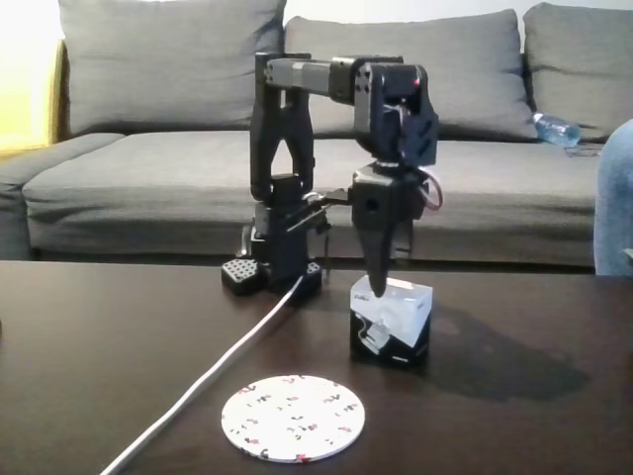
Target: Grasp a servo box and put it on the zirlivani.
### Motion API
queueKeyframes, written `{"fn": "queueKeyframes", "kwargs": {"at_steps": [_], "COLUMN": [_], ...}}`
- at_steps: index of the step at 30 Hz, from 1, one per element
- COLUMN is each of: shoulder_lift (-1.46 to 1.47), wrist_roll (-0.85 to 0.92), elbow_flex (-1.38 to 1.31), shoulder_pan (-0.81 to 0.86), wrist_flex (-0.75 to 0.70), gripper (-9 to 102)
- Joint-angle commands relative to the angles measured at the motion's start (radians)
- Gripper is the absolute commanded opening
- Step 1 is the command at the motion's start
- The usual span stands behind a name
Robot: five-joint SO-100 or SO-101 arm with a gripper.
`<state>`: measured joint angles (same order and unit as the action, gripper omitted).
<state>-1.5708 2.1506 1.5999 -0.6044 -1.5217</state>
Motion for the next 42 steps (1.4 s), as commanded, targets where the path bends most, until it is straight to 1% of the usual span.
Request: {"fn": "queueKeyframes", "kwargs": {"at_steps": [1,8,14,20,24,29,32,34,39,42], "shoulder_lift": [-0.008,-0.009,-0.009,-0.009,-0.009,-0.011,-0.012,-0.014,-0.025,-0.026], "wrist_roll": [0.005,0.006,-0.003,-0.008,-0.005,-0.008,-0.025,-0.035,-0.046,-0.101], "elbow_flex": [0.009,0.132,0.153,0.212,0.236,0.233,0.225,0.222,0.222,0.189], "shoulder_pan": [-0.008,-0.011,-0.020,-0.029,-0.029,-0.037,-0.040,-0.043,-0.048,-0.054], "wrist_flex": [0.009,0.160,0.161,0.199,0.224,0.213,0.210,0.216,0.207,0.201], "gripper": [35,35,35,35,25,21,12,8,8,8]}}
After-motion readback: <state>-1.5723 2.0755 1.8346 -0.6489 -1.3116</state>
